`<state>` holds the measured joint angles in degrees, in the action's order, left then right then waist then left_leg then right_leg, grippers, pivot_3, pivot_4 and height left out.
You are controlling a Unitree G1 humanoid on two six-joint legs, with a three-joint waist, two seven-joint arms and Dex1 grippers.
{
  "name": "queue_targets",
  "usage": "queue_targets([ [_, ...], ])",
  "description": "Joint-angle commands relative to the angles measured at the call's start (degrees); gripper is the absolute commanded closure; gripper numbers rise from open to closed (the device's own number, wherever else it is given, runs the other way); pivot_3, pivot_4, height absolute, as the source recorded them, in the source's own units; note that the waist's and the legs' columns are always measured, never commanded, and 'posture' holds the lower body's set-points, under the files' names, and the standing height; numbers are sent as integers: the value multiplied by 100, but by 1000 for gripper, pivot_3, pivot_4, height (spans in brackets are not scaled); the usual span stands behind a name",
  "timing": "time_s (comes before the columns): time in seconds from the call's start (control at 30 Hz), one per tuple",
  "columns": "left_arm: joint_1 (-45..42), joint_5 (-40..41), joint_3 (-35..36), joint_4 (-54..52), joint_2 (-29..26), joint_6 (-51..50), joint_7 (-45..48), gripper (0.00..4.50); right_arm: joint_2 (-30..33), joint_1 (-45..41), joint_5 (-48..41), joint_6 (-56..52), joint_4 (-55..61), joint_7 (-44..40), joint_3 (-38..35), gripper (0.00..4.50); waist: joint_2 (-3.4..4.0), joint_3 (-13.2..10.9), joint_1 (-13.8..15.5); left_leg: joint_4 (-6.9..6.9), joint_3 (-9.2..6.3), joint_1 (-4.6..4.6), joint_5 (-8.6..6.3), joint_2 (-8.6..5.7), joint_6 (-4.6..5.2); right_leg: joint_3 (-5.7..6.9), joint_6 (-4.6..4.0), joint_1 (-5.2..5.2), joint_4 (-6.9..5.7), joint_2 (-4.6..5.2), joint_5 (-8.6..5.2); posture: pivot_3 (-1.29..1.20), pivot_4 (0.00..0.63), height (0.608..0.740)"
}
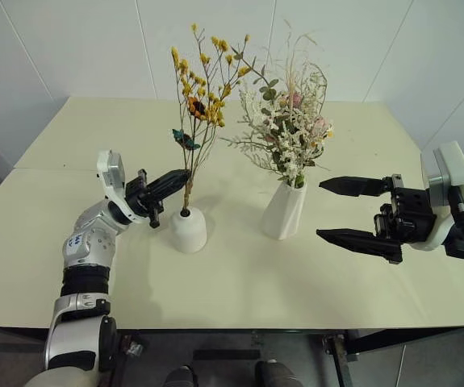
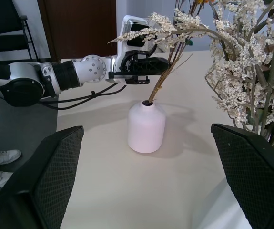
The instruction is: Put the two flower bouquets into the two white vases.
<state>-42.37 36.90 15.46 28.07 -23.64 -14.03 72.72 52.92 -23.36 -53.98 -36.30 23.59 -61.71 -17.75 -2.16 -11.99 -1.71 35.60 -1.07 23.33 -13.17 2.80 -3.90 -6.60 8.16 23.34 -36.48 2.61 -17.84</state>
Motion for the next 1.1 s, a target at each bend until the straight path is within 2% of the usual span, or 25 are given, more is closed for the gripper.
queue_targets([
  [0.03, -6, -51, -39, -14, 15, 130, 55, 4469, -38, -5, -14, 90, 131, 36, -64, 0, 0, 0, 0, 0, 0, 0, 0, 0, 0, 0, 0, 0, 0, 0, 0, 0, 150, 740],
  [0.8, 218, -184, -135, -185, -152, 80, 86, 4469, -11, 65, 6, 127, 138, 23, -123, 0, 0, 0, -2, -1, 0, 0, 0, 0, 1, 0, 0, 0, 1, 0, 0, 0, 150, 740],
  [1.03, 357, -12, -90, -587, -292, -368, -86, 4469, 16, 97, 6, 125, 150, 24, -163, 0, 0, 0, -2, -1, 0, 0, 0, 0, 1, 0, 0, 0, 2, 0, 0, 0, 150, 740],
  [1.07, 414, 58, -87, -747, -362, -543, -72, 4023, 24, 100, 3, 124, 149, 25, -173, 0, 0, 0, -2, -2, 0, 0, 0, 0, 1, 0, 0, 0, 2, 0, 0, 0, 150, 740],
  [1.1, 453, 174, -100, -878, -451, -872, -52, 3837, 32, 104, 2, 124, 149, 25, -180, 0, 0, 0, -10, -2, 0, 0, 0, 0, 1, 0, 0, 0, 2, 0, 0, 0, 150, 740],
])
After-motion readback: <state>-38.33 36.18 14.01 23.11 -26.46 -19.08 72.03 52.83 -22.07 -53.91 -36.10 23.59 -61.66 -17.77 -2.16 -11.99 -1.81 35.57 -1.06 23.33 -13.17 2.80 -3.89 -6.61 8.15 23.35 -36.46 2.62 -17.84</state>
